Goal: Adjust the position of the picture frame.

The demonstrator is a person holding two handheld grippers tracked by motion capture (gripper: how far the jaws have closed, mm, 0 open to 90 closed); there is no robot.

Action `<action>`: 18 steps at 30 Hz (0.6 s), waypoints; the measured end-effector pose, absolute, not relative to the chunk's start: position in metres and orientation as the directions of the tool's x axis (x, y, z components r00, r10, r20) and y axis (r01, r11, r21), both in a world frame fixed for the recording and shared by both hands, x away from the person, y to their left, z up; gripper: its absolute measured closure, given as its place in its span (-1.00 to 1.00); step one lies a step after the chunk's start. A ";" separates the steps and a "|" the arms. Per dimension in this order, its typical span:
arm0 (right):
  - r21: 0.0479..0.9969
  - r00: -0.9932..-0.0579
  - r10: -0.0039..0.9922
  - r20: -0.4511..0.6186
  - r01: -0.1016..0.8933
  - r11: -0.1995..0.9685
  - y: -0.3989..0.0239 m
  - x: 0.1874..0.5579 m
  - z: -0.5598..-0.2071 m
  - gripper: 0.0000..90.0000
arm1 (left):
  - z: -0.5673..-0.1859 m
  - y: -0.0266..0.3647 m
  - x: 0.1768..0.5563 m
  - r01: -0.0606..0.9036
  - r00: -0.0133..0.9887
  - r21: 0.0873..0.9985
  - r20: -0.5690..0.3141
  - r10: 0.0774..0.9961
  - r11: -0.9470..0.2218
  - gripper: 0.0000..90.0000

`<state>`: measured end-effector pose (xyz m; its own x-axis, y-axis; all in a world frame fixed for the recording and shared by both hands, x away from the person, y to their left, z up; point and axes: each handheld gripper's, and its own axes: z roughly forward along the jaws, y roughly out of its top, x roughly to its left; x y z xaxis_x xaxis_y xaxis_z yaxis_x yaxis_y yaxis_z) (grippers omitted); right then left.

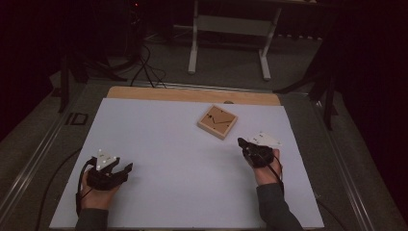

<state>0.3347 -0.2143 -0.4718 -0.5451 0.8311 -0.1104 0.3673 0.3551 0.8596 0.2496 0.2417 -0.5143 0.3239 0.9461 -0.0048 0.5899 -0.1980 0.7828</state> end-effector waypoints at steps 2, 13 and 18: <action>0.858 -0.553 0.825 -0.117 0.362 0.364 -0.209 0.342 -0.471 0.99 | -0.514 0.242 0.249 0.593 0.323 0.781 -0.008 0.946 -0.196 0.01; 0.831 -0.557 0.823 -0.109 0.403 0.383 -0.188 0.383 -0.482 1.00 | -0.512 0.238 0.242 0.586 0.332 0.783 0.005 0.943 -0.210 0.00; 0.816 -0.553 0.829 -0.084 0.439 0.375 -0.182 0.399 -0.491 1.00 | -0.510 0.238 0.241 0.576 0.336 0.789 0.007 0.942 -0.212 0.00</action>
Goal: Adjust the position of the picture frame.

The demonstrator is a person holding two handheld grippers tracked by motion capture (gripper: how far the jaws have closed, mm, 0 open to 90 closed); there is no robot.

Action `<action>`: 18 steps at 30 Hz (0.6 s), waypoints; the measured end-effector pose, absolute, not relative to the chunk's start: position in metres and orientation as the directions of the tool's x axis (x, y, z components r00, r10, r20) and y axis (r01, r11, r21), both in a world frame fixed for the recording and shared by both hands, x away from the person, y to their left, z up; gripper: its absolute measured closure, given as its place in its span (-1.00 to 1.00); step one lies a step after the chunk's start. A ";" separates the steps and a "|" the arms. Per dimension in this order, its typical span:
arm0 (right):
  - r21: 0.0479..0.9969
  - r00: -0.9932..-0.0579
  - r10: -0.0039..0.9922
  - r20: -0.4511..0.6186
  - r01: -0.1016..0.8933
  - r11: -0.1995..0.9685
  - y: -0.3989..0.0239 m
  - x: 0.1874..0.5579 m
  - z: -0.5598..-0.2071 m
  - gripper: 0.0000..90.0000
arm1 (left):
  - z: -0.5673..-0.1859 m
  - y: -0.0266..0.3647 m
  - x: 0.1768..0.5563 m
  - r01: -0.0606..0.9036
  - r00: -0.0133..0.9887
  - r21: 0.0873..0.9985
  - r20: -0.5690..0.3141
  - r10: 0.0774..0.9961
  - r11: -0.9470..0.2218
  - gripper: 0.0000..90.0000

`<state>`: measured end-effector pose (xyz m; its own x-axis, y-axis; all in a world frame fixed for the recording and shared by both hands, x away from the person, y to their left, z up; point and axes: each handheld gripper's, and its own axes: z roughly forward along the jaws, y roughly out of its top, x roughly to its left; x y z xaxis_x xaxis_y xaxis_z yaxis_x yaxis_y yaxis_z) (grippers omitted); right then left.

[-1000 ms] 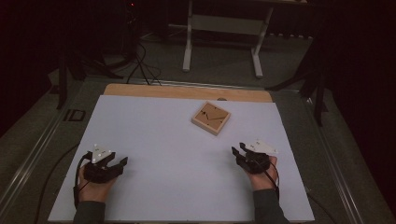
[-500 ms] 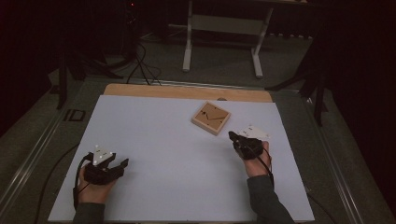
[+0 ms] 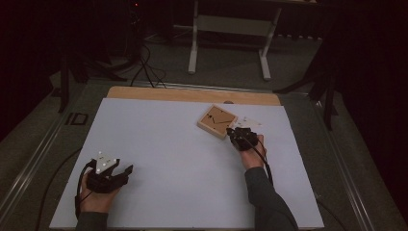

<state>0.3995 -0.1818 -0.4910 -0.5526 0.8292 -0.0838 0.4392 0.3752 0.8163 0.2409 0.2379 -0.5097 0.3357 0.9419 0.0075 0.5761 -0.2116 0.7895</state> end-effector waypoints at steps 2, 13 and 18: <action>0.806 -0.552 0.830 -0.082 0.453 0.381 -0.178 0.406 -0.494 1.00 | -0.510 0.238 0.242 0.577 0.334 0.789 0.007 0.942 -0.211 0.00; 0.761 -0.561 0.822 -0.095 0.492 0.424 -0.162 0.427 -0.508 1.00 | -0.509 0.237 0.243 0.575 0.343 0.788 0.014 0.939 -0.222 -0.01; 0.752 -0.550 0.830 -0.088 0.510 0.418 -0.162 0.431 -0.512 1.00 | -0.509 0.236 0.243 0.571 0.346 0.790 0.014 0.938 -0.222 -0.01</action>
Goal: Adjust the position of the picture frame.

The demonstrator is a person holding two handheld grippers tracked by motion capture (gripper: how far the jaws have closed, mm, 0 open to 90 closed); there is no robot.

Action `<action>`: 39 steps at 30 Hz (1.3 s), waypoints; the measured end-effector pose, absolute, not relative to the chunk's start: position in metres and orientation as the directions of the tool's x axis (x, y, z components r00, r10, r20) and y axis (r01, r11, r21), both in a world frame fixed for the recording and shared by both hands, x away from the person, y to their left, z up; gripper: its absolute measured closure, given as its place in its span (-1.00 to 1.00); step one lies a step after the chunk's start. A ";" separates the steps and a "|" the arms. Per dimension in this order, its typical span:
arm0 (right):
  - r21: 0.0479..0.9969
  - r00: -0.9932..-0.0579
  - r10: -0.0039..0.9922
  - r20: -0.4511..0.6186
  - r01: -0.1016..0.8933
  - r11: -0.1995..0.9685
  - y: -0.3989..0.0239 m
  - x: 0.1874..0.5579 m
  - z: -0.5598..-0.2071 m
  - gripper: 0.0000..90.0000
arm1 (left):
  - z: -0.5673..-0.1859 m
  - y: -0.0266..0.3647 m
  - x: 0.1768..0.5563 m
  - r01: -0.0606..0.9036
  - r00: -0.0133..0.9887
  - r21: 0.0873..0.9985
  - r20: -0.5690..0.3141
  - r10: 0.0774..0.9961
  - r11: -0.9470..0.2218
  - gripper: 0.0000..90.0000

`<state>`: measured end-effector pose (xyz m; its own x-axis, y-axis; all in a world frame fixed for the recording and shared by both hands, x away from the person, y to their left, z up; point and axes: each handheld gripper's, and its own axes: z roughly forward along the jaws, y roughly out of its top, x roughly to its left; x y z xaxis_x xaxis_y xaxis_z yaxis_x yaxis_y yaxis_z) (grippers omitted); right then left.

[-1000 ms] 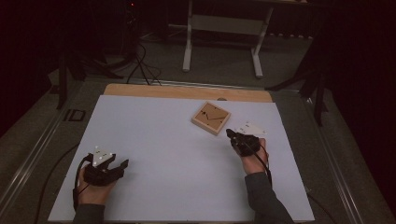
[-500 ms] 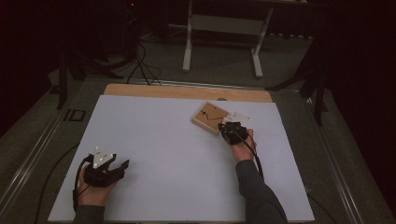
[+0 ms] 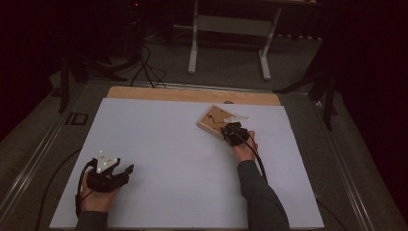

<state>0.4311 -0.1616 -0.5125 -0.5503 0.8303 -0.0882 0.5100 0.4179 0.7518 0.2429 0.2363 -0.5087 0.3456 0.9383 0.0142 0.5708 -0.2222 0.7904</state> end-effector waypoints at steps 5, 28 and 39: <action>0.745 -0.553 0.828 -0.092 0.513 0.426 -0.162 0.432 -0.512 1.00 | -0.509 0.237 0.243 0.574 0.344 0.788 0.014 0.939 -0.222 -0.01; 0.739 -0.606 0.792 -0.075 0.499 0.452 -0.155 0.423 -0.511 1.00 | -0.509 0.239 0.243 0.578 0.333 0.787 0.013 0.943 -0.215 -0.01; 0.745 -0.643 0.764 -0.054 0.483 0.460 -0.146 0.415 -0.512 1.00 | -0.509 0.239 0.243 0.579 0.327 0.788 0.009 0.945 -0.208 -0.01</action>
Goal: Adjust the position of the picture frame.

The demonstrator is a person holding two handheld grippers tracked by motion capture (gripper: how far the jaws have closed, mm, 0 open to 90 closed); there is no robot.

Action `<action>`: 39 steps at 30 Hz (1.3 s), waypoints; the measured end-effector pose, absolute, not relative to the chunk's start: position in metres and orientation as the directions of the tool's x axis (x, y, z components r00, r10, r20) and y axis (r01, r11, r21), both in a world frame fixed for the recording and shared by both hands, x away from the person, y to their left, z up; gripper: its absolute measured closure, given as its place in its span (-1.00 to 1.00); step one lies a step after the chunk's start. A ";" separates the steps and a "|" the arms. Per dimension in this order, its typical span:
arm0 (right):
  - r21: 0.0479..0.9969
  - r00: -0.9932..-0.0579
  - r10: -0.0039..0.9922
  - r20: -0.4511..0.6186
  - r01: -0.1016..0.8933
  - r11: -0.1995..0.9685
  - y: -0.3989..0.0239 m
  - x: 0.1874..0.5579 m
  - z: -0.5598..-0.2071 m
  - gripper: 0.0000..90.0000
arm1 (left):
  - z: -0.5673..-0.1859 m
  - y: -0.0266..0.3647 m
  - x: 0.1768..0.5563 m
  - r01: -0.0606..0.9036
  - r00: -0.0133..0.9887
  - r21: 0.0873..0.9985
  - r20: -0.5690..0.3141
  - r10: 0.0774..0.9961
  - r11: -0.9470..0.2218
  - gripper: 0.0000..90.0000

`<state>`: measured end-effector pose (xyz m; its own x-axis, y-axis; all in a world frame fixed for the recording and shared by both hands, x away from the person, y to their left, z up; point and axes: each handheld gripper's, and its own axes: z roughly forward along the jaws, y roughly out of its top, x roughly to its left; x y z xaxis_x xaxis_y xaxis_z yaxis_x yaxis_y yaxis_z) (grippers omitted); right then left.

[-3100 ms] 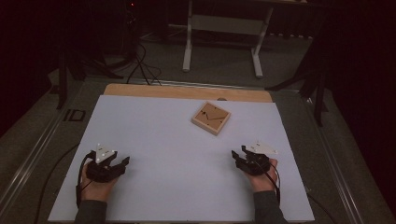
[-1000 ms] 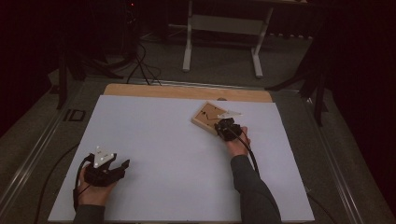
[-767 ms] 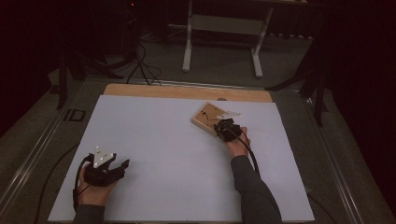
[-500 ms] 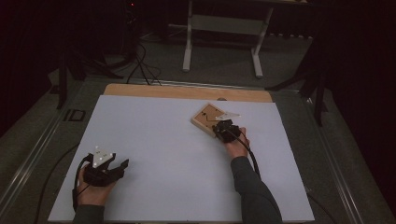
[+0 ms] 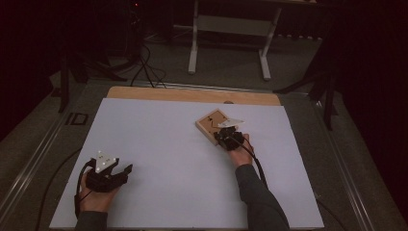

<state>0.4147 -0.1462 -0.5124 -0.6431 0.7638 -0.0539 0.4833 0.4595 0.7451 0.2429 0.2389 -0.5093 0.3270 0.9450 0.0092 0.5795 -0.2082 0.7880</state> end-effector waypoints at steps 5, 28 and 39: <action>0.747 -0.662 0.748 -0.052 0.471 0.469 -0.141 0.411 -0.513 1.00 | -0.510 0.239 0.243 0.580 0.328 0.787 0.010 0.945 -0.209 -0.01; 0.750 -0.738 0.674 -0.039 0.424 0.508 -0.114 0.393 -0.515 1.00 | -0.510 0.239 0.244 0.582 0.329 0.785 0.011 0.944 -0.212 0.00; 0.747 -0.767 0.640 -0.043 0.401 0.531 -0.097 0.383 -0.515 1.00 | -0.510 0.238 0.244 0.581 0.330 0.785 0.015 0.944 -0.216 0.00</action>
